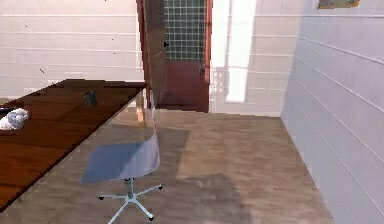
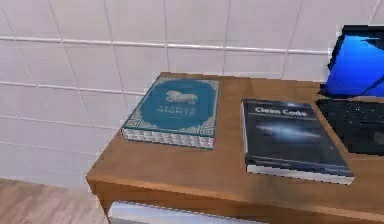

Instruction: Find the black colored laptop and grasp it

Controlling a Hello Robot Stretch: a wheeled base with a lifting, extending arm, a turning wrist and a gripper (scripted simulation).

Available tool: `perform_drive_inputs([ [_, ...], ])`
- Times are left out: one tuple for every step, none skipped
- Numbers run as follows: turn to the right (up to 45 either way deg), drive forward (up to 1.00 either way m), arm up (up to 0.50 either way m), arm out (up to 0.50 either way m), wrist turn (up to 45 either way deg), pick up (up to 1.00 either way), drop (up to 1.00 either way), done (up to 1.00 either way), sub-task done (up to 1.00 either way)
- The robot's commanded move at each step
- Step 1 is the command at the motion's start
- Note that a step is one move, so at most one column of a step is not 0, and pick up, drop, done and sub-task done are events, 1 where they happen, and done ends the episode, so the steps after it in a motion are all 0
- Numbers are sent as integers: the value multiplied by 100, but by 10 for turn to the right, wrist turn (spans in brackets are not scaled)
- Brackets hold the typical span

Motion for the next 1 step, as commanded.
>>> perform_drive_inputs([
  [420, 0, 0, 0, 0, 0, 0, 0, 0],
])
